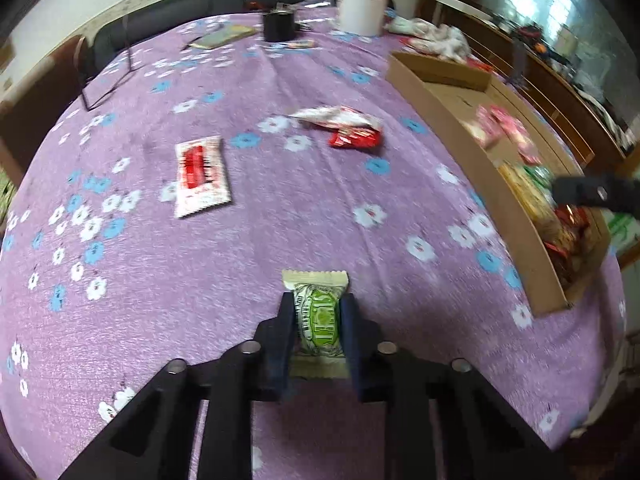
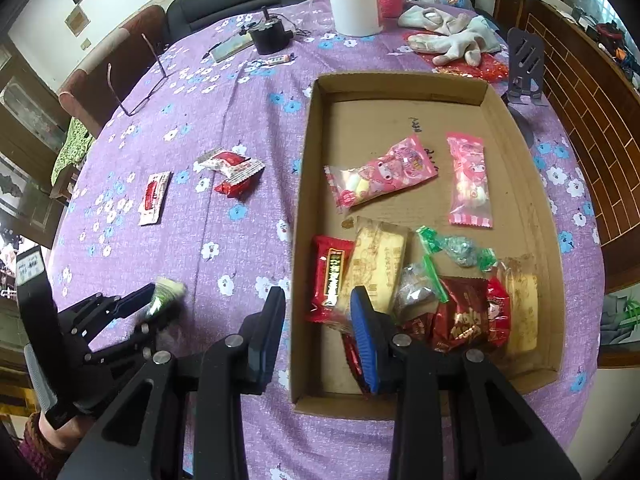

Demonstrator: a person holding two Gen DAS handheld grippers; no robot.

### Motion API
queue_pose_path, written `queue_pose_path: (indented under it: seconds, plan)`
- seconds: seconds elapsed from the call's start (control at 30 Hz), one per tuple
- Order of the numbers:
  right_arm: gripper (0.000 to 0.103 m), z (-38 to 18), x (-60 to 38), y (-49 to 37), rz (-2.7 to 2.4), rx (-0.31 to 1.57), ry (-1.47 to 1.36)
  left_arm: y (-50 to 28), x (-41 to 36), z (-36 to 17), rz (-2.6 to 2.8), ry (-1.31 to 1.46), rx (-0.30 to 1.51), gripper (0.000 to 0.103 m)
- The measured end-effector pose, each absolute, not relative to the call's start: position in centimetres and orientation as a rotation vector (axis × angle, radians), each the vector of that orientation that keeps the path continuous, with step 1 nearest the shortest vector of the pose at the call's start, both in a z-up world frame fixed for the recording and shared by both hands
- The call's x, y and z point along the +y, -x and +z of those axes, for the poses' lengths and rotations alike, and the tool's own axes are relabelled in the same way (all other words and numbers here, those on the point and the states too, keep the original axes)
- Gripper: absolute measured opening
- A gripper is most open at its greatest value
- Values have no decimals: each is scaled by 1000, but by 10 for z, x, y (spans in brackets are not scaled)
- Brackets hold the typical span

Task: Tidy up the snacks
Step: 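Grasp the green-wrapped candy on the cloth with the left gripper, then grasp white red-centred packet with right gripper while left holds green candy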

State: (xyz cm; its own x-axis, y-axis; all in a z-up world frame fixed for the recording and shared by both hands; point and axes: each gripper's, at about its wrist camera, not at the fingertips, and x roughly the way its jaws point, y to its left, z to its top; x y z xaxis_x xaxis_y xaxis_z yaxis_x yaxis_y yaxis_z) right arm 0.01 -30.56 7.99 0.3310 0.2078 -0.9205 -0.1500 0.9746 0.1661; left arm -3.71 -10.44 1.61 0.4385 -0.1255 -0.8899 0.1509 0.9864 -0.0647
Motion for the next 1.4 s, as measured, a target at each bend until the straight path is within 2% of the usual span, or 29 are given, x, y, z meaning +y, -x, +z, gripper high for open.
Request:
queue_pose_path:
  seconds: [0.23, 0.5, 0.8, 1.13, 1.17, 1.27, 1.4]
  plan:
    - [33, 87, -273, -9, 351, 1194, -8, 40, -69, 16, -51, 28, 1110, 22]
    - [33, 87, -220, -68, 522, 1210, 100, 45, -48, 16, -28, 52, 1120, 22]
    - [32, 50, -177, -137, 608, 1301, 252, 42, -50, 16, -43, 37, 1135, 22]
    - [32, 20, -166, -154, 571, 1340, 311, 45, -51, 16, -37, 36, 1122, 23]
    - [26, 21, -164, -151, 569, 1332, 316, 45, -51, 16, -35, 31, 1119, 23]
    - [21, 22, -157, -145, 534, 1305, 327, 45, -53, 16, -28, 21, 1110, 23]
    - [20, 46, -155, -117, 532, 1232, 300, 45, -52, 16, -23, 27, 1102, 23]
